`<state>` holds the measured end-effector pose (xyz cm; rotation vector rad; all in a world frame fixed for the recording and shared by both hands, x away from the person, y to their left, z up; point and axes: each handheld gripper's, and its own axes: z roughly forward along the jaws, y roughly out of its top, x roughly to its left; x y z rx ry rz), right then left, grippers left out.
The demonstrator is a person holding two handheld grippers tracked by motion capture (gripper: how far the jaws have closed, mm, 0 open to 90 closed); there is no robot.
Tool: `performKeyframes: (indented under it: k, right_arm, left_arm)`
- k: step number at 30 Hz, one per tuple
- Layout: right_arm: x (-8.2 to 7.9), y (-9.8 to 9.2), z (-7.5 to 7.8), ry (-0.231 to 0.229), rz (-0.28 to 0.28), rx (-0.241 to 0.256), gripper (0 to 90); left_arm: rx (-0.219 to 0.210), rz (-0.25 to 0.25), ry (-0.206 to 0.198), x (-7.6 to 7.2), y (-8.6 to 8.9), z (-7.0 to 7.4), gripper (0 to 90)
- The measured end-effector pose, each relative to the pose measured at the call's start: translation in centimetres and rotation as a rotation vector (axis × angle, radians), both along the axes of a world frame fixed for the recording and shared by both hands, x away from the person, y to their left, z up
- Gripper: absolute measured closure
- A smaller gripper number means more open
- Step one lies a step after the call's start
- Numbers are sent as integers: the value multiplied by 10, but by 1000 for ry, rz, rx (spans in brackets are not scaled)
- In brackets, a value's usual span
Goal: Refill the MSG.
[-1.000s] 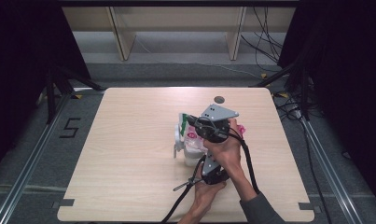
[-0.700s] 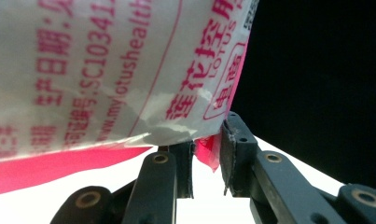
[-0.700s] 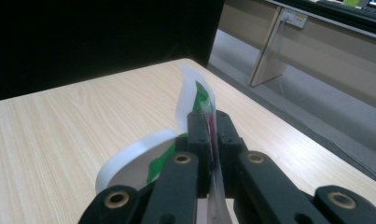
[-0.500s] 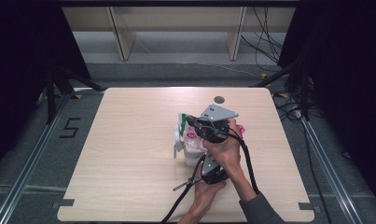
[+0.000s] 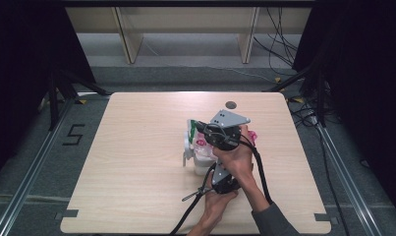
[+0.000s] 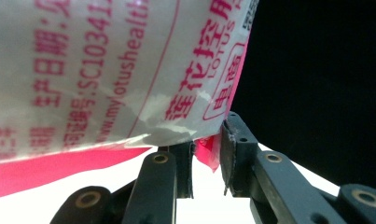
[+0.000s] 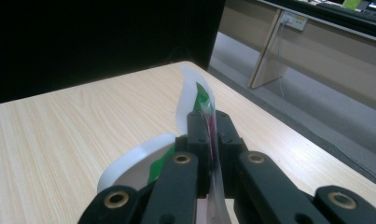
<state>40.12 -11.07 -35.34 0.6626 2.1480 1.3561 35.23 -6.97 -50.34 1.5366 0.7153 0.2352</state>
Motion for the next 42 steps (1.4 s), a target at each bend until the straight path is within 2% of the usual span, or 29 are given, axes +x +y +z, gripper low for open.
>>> performKeyframes:
  k: [2, 4, 6, 8, 9, 11, 12, 13, 14, 16, 17, 18, 22, 23, 24, 26, 27, 28, 31, 33, 34, 37, 38, 39, 40, 42]
  right_arm:
    - [-2, 1, 1, 35, 10, 1, 885]
    - [-3, 1, 1, 41, -2, -3, 885]
    - [-1, 2, -1, 15, -4, -5, 885]
    - [0, 2, -2, 30, 10, -9, 885]
    - [0, 1, -1, 33, 14, -13, 885]
    - [-1, 0, 0, 14, -5, 12, 885]
    - [-1, 0, 1, 16, 2, 8, 885]
    - [-2, 0, 0, 26, -5, 10, 885]
    - [0, 1, -1, 6, 0, -4, 885]
    - [2, 2, -4, 17, -4, -10, 885]
    - [2, 2, -4, 34, 5, -13, 885]
    - [1, 2, -3, 17, 6, -13, 885]
    - [2, 0, -2, 16, -5, 3, 885]
    - [1, 1, -2, 43, -6, 3, 884]
    - [1, 2, -3, 20, -15, 3, 885]
    - [1, 1, -2, 13, -1, -6, 885]
    - [0, 1, -2, 44, 7, -1, 885]
    - [-1, 1, -2, 55, -7, 7, 885]
    - [-1, 1, -2, 53, -3, 7, 885]
    - [2, 0, -2, 7, 5, -4, 885]
    - [1, 0, -2, 27, -11, 17, 885]
    - [0, 0, -1, 40, 11, 10, 885]
    - [0, 0, -1, 41, 8, 13, 885]
    - [0, -1, -1, 31, -1, 15, 885]
    - [1, -1, -1, 22, 3, 16, 885]
    - [1, -2, 0, 20, 5, 6, 885]
  left_arm:
    - [-5, -2, -2, 0, 0, 0, 756]
    - [-5, -1, 1, 0, 0, 0, 756]
    - [-10, -1, 2, 0, -1, -1, 756]
    - [-11, 3, 2, 0, -1, -1, 756]
    - [3, 1, 6, 0, 0, -1, 755]
    - [18, 4, 4, 0, 1, 0, 755]
    - [18, 2, 6, 0, 1, 0, 756]
    - [8, 2, 7, 0, 0, 0, 755]
    - [-12, -2, 5, 0, -2, -2, 755]
    - [4, 6, 4, 0, -1, -1, 754]
    - [-12, 1, 4, 0, -1, -2, 754]
    - [-10, -2, 3, 1, -1, -1, 754]
    - [-12, -3, 5, 0, -1, -1, 753]
    - [-10, 1, 4, 1, -1, -2, 754]
    - [-13, 2, 6, 1, -1, -2, 754]
    - [-5, 3, 9, 0, -1, -1, 754]
    - [-9, 1, 7, 0, -1, -1, 754]
    - [-7, 1, 7, 0, -1, -1, 754]
    - [-2, 5, 5, 0, -1, -1, 754]
    - [14, 5, 13, 0, 0, 0, 754]
    - [1, 0, 8, 0, 0, -1, 754]
    - [-1, 7, 4, 0, -1, -1, 754]
    - [-2, -3, 8, 0, 0, -1, 755]
    - [17, 7, 14, -1, 0, 0, 755]
    - [1, 1, 6, 0, 0, -1, 755]
    - [-2, 1, 4, 0, 0, -1, 755]
